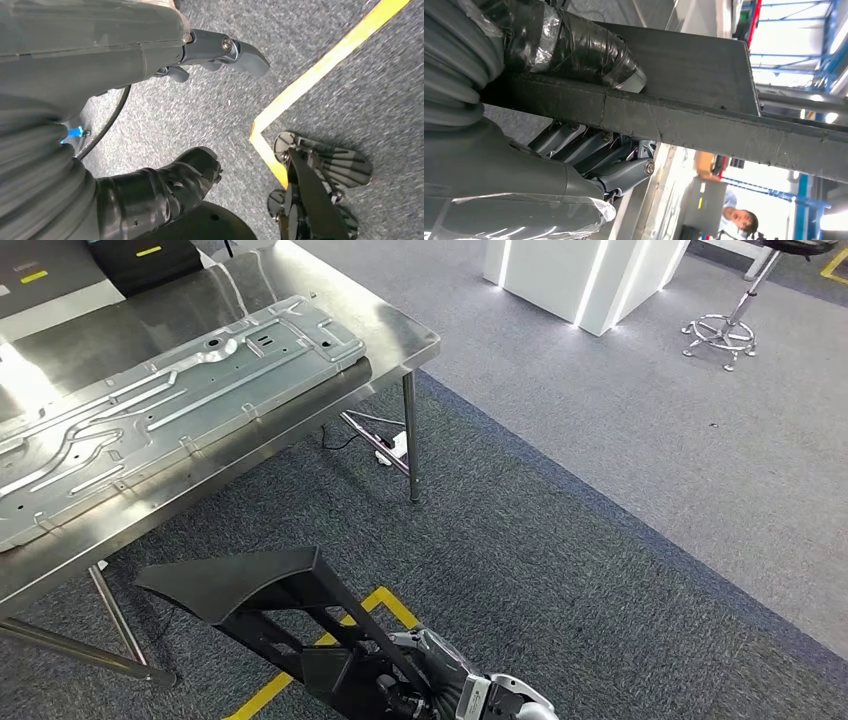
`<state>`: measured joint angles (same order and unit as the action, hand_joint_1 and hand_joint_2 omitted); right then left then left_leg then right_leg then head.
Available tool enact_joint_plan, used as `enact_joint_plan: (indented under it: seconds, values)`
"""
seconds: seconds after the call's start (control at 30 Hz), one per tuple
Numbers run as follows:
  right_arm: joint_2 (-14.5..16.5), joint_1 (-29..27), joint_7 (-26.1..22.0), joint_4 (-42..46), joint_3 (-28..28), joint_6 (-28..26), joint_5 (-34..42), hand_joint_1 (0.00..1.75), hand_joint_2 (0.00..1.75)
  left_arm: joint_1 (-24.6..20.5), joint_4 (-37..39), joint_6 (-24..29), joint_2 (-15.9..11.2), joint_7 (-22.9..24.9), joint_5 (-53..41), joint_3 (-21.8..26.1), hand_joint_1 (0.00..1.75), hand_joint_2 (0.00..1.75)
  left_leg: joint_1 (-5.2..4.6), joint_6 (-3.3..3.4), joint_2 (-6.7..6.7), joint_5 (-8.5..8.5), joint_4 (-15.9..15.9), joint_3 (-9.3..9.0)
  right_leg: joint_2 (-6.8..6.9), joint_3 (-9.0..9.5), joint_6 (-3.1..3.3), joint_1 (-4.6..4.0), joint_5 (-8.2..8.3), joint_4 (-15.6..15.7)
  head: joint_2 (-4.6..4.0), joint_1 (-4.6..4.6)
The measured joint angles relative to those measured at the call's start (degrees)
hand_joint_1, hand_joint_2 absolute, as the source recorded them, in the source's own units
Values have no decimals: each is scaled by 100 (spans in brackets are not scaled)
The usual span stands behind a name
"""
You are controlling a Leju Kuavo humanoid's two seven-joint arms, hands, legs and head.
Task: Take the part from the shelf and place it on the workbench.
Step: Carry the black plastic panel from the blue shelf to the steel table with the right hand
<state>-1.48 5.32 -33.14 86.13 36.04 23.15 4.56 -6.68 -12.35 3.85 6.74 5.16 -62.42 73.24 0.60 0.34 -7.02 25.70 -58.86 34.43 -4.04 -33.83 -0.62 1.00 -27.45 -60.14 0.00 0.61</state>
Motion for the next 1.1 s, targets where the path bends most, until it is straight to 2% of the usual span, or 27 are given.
enact_joint_plan:
  seconds: [0.03, 0.1, 0.13, 0.17, 0.2, 0.23, 0.27, 0.3, 0.33, 0.4, 0.43, 0.5, 0.53, 0.6, 0.67, 0.7, 0.73, 0.77, 0.8, 0.87, 0.9, 0.93, 1.03, 1.1]
  values:
    - [4, 6, -1, 1, -1, 4, 2, 173, 175, 7, 0, -1, -3, 1, 0, 0, 0, 175, 2, -31, 55, 15, -19, 8, 63, 27, 32, 4, 10, 34, 0, -3]
    - [12, 17, -4, 4, -2, 8, 11, 173, 175, 5, 0, -2, -9, 8, 0, 0, 0, 175, -5, -84, 334, 197, -318, 143, 223, 89, 108, 28, 26, 105, 0, -21]
    - [14, 19, -6, 4, -2, 9, 17, 173, 175, -1, 1, -4, -10, 10, 0, 0, 0, 175, -1, -106, 506, 361, -630, 289, 311, 108, 135, 21, 21, 120, 0, -31]
    - [15, 18, -7, 3, -2, 9, 22, 173, 175, -6, 1, -5, -8, 13, 0, 0, 0, 175, 10, -130, 592, 536, -1001, 480, 398, 114, 155, 14, 12, 122, 0, -37]
    - [15, 16, -8, 2, -2, 10, 25, 173, 175, -9, 1, -7, -4, 13, 0, 0, 0, 175, 25, -153, 629, 658, -1332, 653, 480, 116, 160, 7, 2, 122, 0, -37]
    - [15, 14, -7, 0, -2, 10, 25, 173, 175, -6, 1, -8, -2, 13, 0, 0, 0, 175, 40, -172, 649, 681, -1509, 749, 559, 121, 159, 4, -10, 120, 0, -37]
    - [15, 13, -6, -1, -2, 11, 25, 173, 175, 1, 1, -7, 1, 13, 0, 0, 0, 175, 52, -188, 669, 594, -1474, 734, 631, 131, 153, 4, -22, 119, 0, -37]
    - [15, 14, -6, -1, -2, 12, 26, 173, 175, 9, 1, -6, -1, 14, -1, 0, 0, 175, 62, -194, 701, 419, -1223, 603, 695, 149, 138, 6, -38, 118, 0, -38]
    - [15, 16, -6, -1, -2, 12, 27, 173, 175, 13, 1, -5, -3, 14, -3, 0, 0, 175, 67, -191, 778, 211, -821, 391, 755, 173, 118, 7, -57, 115, 0, -37]
    - [15, 24, -7, -1, -3, 14, 32, 173, 175, 2, 1, -4, -7, 14, -8, -1, 0, 175, 27, -140, 946, -16, -161, 49, 858, 212, 63, -13, -97, 109, 0, -34]
    - [15, 29, -7, -1, -3, 15, 36, 173, 175, -7, 1, -3, -7, 14, -9, -2, 0, 175, 6, -101, 991, -37, -12, -21, 902, 227, 32, -23, -110, 111, 0, -32]
    - [15, 36, -7, -1, -3, 24, 43, 173, 175, -7, 1, 3, -7, 14, -9, -2, 0, 175, -16, -20, 917, -24, 29, -30, 985, 262, -37, -32, -128, 127, 0, -28]
    - [15, 40, -7, 1, -3, 31, 45, 173, 175, 3, 1, 7, -7, 15, -9, -2, 0, 175, -10, 15, 863, -29, 51, -45, 984, 282, -75, -20, -151, 118, 0, -28]
    - [15, 49, -10, 4, -5, 45, 52, 173, 175, 16, 1, 10, -6, 16, -9, -2, 0, 175, 10, 89, 764, -52, 106, -85, 792, 204, -133, 4, -317, -112, 0, -24]
    - [10, 42, -14, 3, -7, 52, 58, 173, 175, 4, 1, 11, -5, 19, -9, -2, 0, 175, 11, 147, 674, -60, 124, -97, 526, -117, -153, 17, -633, -750, 0, -19]
    - [5, 31, -15, -1, -8, 57, 61, 173, 175, -4, 1, 11, -5, 20, -9, -2, 0, 175, 5, 167, 616, -58, 121, -96, 467, -319, -157, 16, -764, -1115, 0, -17]
    - [1, 17, -13, -5, -9, 61, 62, 173, 175, -10, 1, 11, -5, 21, -9, -2, 0, 175, -2, 177, 560, -53, 113, -98, 440, -474, -158, 14, -805, -1367, 0, -17]
    - [-3, 7, -11, -8, -9, 69, 70, 173, 175, -9, 1, 11, -5, 24, -9, -2, 0, 175, -7, 184, 508, -44, 101, -103, 427, -546, -152, 13, -733, -1430, 0, -17]
    - [-4, 3, -7, -10, -10, 84, 91, 173, 175, -4, 1, 11, -5, 28, -9, -2, 0, 175, -10, 184, 460, -30, 84, -110, 417, -515, -138, 12, -554, -1275, 0, -16]
    - [-3, 4, 15, -10, -15, 128, 175, 173, 175, 9, 1, 11, -3, 39, -9, -1, 0, 175, -18, 165, 390, 10, 45, -130, 376, -248, -85, -1, -121, -569, 0, -16]
    - [-2, 6, 34, -10, -19, 158, 226, 173, 175, 12, 2, 11, 0, 43, -10, -1, 0, 175, -26, 144, 362, 29, 25, -129, 350, -125, -59, -10, 3, -259, 0, -17]
    - [-2, 6, 51, -10, -22, 180, 268, 173, 175, 14, 3, 13, 3, 46, -10, -1, 0, 175, -30, 117, 346, 41, 13, -123, 327, -49, -38, -23, 57, -63, 0, -17]
    - [3, 5, 79, -10, -36, 208, 319, 173, 175, 22, 4, 29, 2, 54, -11, 0, 0, 175, -25, 20, 341, 53, 27, -115, 319, -7, 19, -32, 63, 55, 0, -19]
    - [13, 6, 83, -10, -40, 211, 336, 173, 175, 18, 3, 46, -3, 58, -11, -1, 0, 175, -20, -41, 447, 186, -149, -54, 354, 39, 82, 3, 86, 121, 0, -29]
